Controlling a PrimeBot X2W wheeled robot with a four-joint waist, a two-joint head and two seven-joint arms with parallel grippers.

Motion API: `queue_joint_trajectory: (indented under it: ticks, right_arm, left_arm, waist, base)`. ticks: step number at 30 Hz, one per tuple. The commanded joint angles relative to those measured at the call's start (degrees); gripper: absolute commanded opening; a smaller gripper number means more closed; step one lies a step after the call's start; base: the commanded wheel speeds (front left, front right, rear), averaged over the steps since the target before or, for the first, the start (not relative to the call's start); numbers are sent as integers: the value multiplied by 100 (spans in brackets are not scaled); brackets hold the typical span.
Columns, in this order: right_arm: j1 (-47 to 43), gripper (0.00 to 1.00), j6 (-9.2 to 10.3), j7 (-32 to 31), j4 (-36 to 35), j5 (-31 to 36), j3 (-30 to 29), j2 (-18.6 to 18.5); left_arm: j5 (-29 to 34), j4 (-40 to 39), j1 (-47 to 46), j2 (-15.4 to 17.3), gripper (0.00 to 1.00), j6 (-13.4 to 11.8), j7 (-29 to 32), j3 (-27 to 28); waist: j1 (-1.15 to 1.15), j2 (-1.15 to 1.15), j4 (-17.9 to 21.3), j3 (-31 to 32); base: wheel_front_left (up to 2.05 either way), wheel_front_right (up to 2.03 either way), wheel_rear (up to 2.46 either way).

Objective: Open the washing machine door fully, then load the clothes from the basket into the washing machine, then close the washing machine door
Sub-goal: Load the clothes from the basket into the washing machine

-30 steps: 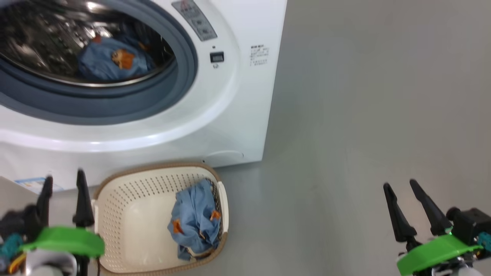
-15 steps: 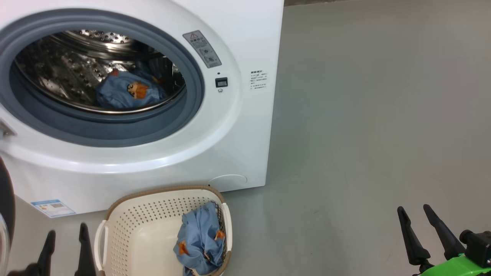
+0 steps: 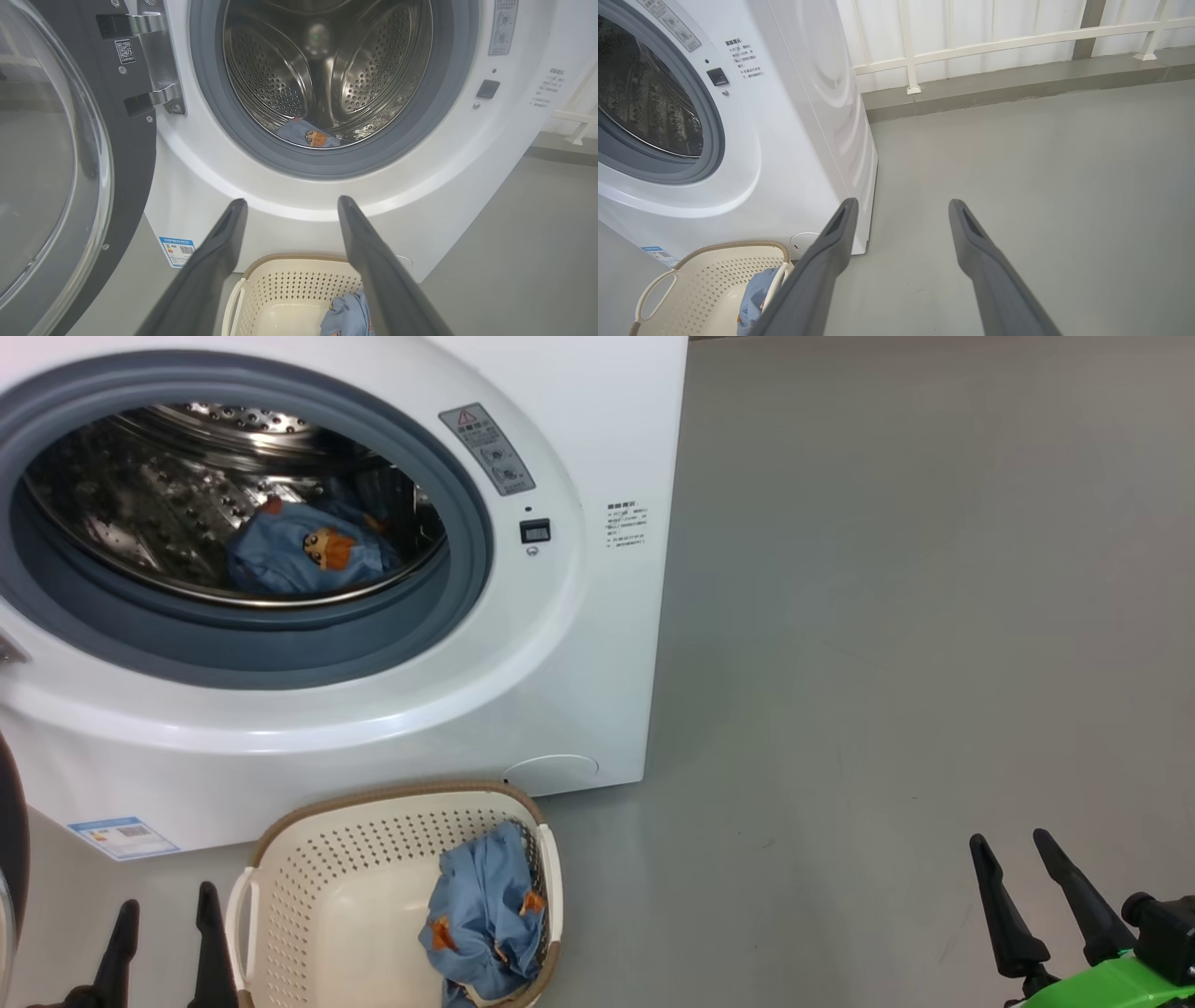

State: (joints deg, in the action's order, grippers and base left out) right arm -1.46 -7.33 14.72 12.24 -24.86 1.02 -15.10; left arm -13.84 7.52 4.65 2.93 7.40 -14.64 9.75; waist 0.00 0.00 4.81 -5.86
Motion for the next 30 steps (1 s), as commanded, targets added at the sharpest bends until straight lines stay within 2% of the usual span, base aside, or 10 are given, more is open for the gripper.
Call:
queue_joint_trajectory:
  ticks: [1, 8, 14, 17, 21, 22, 30]
  right_arm:
    - [51, 100, -16, 28, -153, 14, 97, -136]
    - [158, 100, -16, 28, -189, 52, 100, -23]
    - [365, 100, -16, 28, -251, 76, 100, 92]
    - [552, 100, -16, 28, -301, 87, 93, 160]
    - [703, 100, -16, 28, -341, 100, 84, 219]
    - [822, 100, -16, 28, -371, 109, 73, 264]
    - [1364, 100, -16, 28, -469, 138, 98, 460]
  left_arm:
    - [47, -162, -55, 62, 100, 9, -36, 180]
    - [-146, 150, -108, 26, 100, 9, -36, -219]
    - [-380, 1040, -570, 28, 100, 9, -36, -797]
    - [-636, 1731, -1110, 131, 100, 9, -36, -1184]
    - [-823, 2216, -1593, 228, 100, 9, -36, -1478]
    - [-932, 2571, -1942, 305, 100, 9, -36, -1684]
    - [-1421, 3835, -3275, 572, 100, 9, -36, -2631]
  waist:
    - [0, 0, 4, -10]
    - [0, 0, 41, -158]
    - [0, 0, 74, -515]
    - [0, 0, 98, -868]
    - [0, 0, 122, -1187]
    - [0, 0, 142, -1415]
    - [0, 0, 252, -2308]
  base:
    - [0, 0, 0]
    - [0, 0, 0]
    - [0, 0, 0]
    - [0, 0, 0]
    - [0, 0, 0]
    - [0, 0, 0]
    - [0, 0, 0]
